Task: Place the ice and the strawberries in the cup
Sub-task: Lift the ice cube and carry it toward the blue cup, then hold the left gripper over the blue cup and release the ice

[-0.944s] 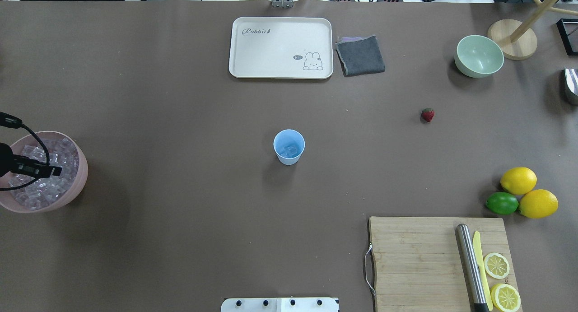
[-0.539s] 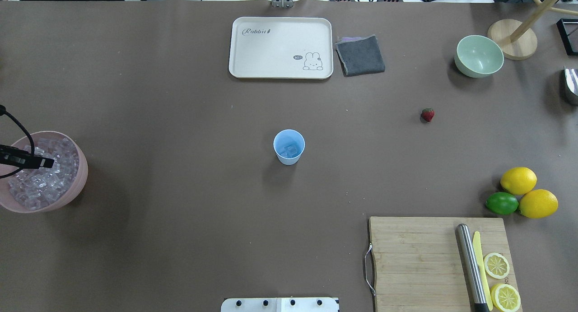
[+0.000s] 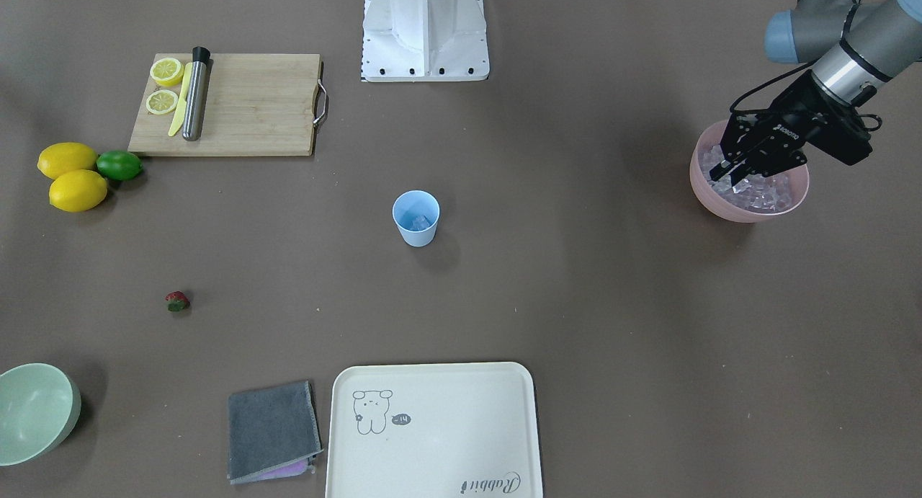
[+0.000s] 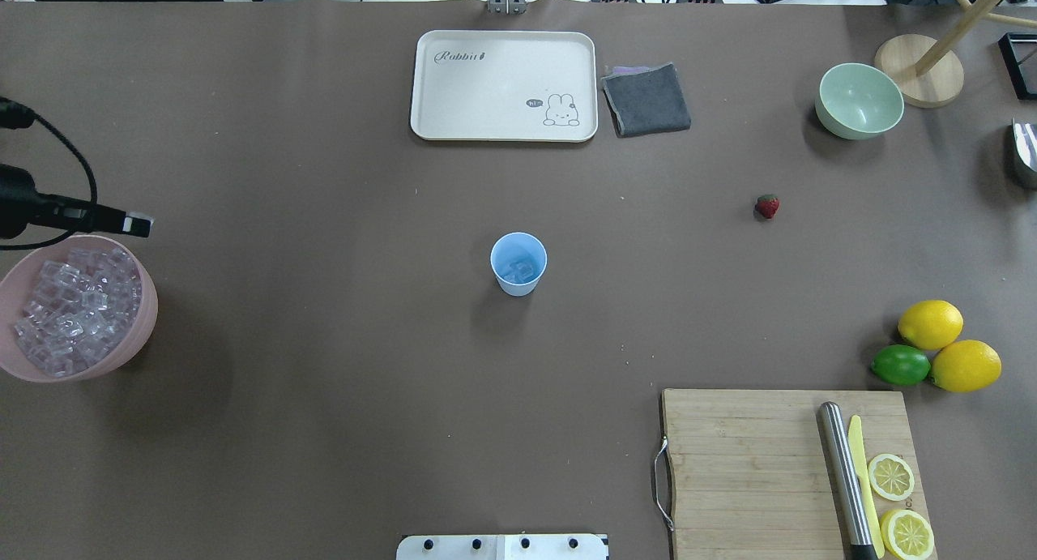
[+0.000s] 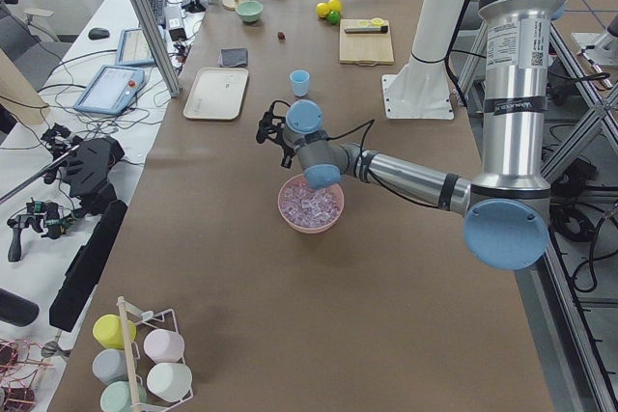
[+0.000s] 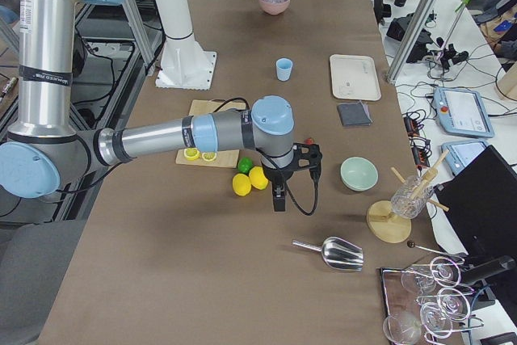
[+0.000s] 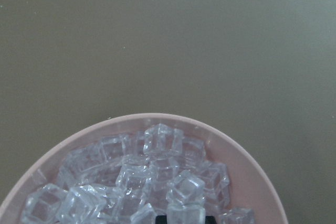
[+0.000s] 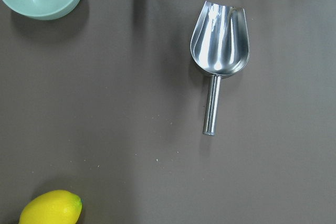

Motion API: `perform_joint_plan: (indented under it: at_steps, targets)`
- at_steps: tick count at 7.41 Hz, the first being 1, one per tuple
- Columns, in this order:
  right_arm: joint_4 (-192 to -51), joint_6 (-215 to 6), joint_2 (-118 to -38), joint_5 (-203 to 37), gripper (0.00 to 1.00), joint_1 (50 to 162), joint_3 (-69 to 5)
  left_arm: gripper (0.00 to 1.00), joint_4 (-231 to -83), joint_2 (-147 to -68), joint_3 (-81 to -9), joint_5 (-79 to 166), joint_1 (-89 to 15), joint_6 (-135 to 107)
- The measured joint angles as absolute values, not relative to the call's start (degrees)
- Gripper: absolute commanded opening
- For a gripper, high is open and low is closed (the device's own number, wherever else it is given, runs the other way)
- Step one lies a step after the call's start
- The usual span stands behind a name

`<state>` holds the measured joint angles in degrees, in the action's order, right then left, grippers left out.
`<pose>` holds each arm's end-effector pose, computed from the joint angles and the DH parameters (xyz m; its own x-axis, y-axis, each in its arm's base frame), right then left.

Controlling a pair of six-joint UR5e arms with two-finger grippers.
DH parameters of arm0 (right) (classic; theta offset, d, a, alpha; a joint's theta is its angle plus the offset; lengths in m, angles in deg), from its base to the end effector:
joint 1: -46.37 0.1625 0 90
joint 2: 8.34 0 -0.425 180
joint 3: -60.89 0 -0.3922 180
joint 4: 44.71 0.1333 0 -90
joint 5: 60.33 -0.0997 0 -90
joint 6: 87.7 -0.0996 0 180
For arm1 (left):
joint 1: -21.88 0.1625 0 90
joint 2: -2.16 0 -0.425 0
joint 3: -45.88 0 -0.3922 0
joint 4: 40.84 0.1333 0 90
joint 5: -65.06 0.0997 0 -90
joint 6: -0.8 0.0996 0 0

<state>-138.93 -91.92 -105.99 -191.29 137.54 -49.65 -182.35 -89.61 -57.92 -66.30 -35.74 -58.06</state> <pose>0.0769 -0.4342 0.5556 0.7535 -0.0104 0.6574 -0.0758 0.9918 0.1026 0.2100 -0.4572 0.4193 0.3378 0.1922 -0.9214 0.1557 0.9540 0.2560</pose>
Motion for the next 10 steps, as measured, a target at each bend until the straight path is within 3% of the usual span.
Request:
perform_joint_plan:
  at_steps: [3, 7, 10]
  targets:
    - [-138.9, -91.9, -106.0, -191.3, 1.00, 137.5, -49.6, 0.00, -181.9, -101.9, -57.7, -58.1, -27.0, -78.7]
    - [-138.9, -91.9, -106.0, -191.3, 1.00, 137.5, -49.7, 0.00, -173.3, -114.2, -56.1, -38.5, -12.8, -85.6]
    - [-138.9, -92.0, -106.0, -191.4, 1.00, 137.5, -49.7, 0.00, -166.3, -123.9, -50.0, -27.6, -7.3, -89.7]
